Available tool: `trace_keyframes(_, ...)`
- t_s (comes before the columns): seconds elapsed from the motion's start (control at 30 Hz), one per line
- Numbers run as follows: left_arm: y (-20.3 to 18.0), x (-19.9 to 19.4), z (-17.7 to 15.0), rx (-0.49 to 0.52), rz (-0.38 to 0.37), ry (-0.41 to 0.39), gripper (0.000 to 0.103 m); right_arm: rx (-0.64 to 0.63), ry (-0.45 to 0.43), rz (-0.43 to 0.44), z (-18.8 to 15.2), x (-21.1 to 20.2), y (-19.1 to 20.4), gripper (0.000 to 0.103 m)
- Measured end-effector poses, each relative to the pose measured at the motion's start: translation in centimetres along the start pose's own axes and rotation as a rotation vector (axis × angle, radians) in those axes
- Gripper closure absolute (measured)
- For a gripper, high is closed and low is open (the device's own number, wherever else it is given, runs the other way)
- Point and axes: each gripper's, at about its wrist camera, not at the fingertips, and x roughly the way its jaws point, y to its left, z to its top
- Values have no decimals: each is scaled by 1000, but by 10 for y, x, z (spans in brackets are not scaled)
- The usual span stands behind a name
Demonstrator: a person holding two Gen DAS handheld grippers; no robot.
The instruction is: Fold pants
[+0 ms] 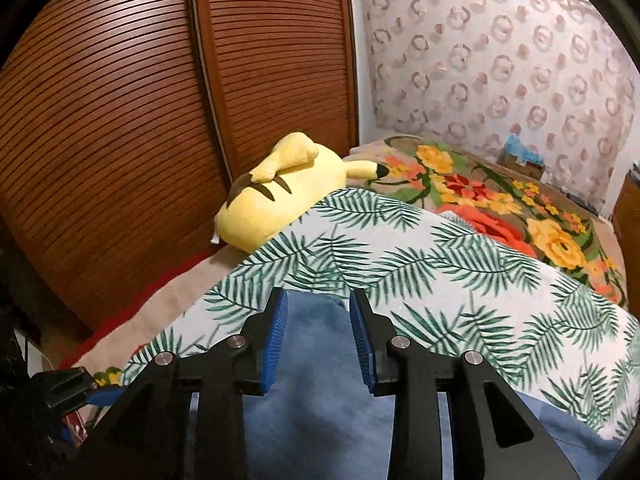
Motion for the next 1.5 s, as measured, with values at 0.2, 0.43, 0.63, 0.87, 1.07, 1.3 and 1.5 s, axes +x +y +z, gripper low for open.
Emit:
trace_keyframes(0.2,-3,0,1,8,-1,-2,55,4,30,-52,-31,-13,-13,70)
trace_keyframes(0.43,-14,-2,3,40,-13,-26,55,22,76,-100,-80,-32,-21,70)
trace_keyframes(0.63,-25,4,2,74,-47,-13,70,33,128,-113,-110,-32,-25,70)
trace_keyframes(0.87,-17,18,0,63,20,38,72,46,133,-98,-121,-23,-23,68)
trace_keyframes(1.07,-11,26,-9,50,36,73,72,101,105,-41,-131,-27,-35,65)
trace_keyframes(1.3,-20,19,-10,103,33,50,95,80,109,-58,-132,-21,-32,62)
trace_keyframes(1.5,-21,-1,-4,98,23,-9,96,103,102,-73,-129,-26,-37,63)
